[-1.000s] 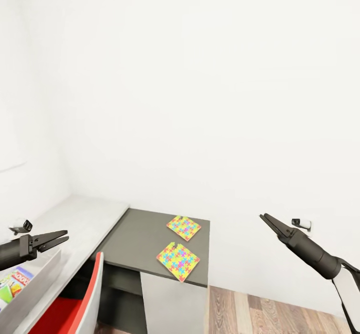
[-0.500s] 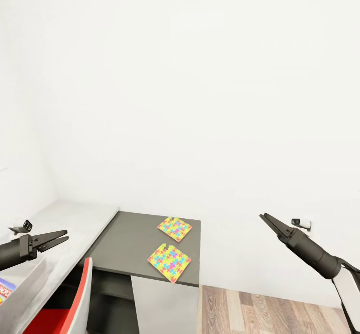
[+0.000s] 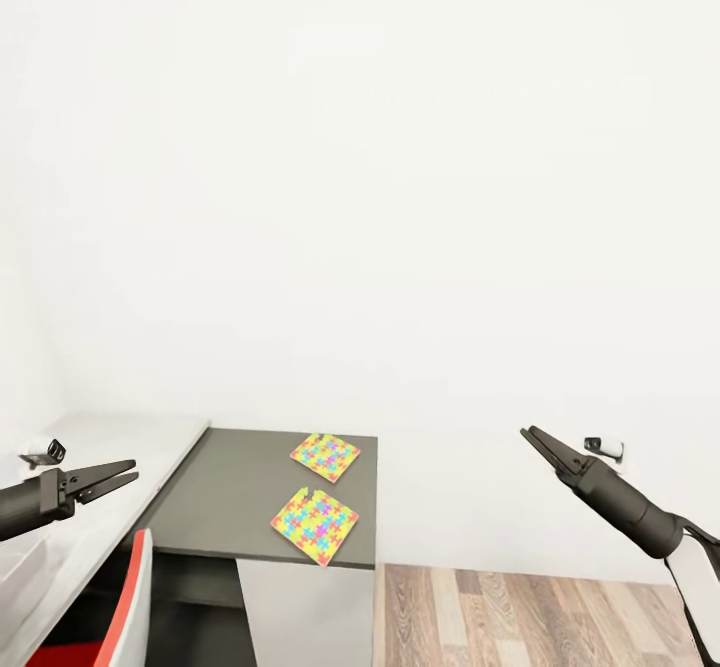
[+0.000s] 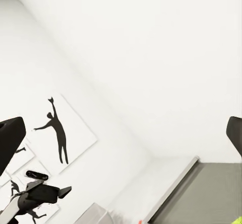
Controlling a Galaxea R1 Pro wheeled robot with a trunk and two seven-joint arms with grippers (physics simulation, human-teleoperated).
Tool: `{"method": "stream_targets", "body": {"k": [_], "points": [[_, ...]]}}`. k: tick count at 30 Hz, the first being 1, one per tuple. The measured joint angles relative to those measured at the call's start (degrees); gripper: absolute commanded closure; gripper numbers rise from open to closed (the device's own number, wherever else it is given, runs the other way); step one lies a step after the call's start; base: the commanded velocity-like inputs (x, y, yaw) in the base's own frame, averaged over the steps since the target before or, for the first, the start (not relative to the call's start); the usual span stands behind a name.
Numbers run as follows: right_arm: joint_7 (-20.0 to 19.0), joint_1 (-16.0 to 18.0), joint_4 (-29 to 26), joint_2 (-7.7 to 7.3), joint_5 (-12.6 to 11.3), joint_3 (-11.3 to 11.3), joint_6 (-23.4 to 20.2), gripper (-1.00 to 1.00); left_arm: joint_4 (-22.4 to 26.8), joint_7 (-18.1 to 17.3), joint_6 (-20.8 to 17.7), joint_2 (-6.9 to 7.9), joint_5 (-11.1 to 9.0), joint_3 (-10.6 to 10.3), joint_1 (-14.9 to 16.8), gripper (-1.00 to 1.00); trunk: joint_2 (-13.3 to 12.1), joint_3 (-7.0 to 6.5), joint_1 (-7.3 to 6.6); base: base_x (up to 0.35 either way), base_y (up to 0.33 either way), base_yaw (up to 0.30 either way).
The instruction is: Put all the toys in the child's room - the three board games (two on the bed and one on the table), the two jigsaw puzzles on the table, and the tennis ball on the table - inside the toy box on the table in the child's room.
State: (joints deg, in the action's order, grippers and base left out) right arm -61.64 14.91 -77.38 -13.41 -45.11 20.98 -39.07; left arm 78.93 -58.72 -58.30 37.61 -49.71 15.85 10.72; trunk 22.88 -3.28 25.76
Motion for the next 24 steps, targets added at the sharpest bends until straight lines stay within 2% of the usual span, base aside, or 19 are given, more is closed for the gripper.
{"method": "stream_targets", "body": {"k": [17, 24], "points": [[0.0, 0.0, 0.1, 0.04, 0.0, -0.1, 0.0, -1.00, 0.1, 0.0, 0.0, -0.06, 0.0, -0.1, 0.0, -1.00, 0.0, 0.60, 0.00, 0.000, -0.002, -0.233], [0.1, 0.0, 0.1, 0.10, 0.1, -0.1, 0.0, -1.00, 0.1, 0.1, 0.0, -0.20, 0.0, -0.3, 0.0, -1.00, 0.0, 0.84, 0.00, 0.000, -0.135, -0.182]]}}
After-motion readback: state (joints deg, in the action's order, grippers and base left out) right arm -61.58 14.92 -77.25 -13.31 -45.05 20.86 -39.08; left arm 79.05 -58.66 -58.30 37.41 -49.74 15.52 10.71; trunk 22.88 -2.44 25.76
